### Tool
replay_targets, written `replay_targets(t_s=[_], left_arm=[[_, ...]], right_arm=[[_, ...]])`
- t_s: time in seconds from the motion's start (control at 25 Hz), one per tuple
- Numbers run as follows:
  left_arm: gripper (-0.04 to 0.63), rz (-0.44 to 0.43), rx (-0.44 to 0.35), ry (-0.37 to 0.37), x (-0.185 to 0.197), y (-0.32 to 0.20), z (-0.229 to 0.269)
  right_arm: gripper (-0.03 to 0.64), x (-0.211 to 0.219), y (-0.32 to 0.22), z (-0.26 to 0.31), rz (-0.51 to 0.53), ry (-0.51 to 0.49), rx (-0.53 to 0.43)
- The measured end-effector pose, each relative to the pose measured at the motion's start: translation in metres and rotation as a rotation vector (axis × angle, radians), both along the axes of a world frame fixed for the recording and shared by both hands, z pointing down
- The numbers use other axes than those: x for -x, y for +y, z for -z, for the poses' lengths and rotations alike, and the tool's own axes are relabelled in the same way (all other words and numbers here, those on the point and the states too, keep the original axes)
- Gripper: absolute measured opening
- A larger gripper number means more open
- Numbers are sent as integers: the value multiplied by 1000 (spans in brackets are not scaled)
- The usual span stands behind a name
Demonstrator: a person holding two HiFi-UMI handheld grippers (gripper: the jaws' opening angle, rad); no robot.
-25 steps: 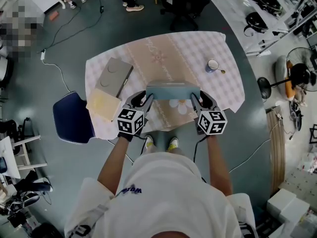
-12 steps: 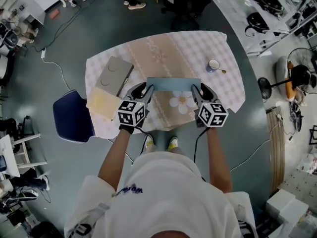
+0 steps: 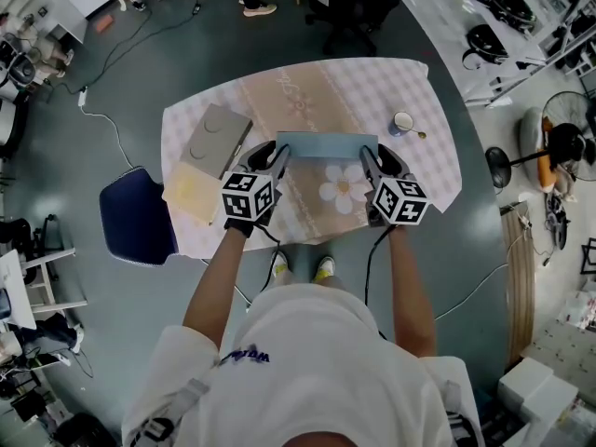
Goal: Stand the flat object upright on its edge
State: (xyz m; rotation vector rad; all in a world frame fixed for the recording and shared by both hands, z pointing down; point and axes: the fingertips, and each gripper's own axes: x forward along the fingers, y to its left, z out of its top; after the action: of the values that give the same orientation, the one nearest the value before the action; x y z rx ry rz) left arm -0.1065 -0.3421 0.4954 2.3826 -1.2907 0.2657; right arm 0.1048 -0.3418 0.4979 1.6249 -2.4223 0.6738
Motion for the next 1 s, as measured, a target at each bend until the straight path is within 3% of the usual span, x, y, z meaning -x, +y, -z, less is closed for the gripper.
replay_targets(t_s=[1.0], left_arm=[[133, 34, 8, 28, 4, -51, 5]], right_arm=[[167, 1, -51, 3, -32, -45, 22]])
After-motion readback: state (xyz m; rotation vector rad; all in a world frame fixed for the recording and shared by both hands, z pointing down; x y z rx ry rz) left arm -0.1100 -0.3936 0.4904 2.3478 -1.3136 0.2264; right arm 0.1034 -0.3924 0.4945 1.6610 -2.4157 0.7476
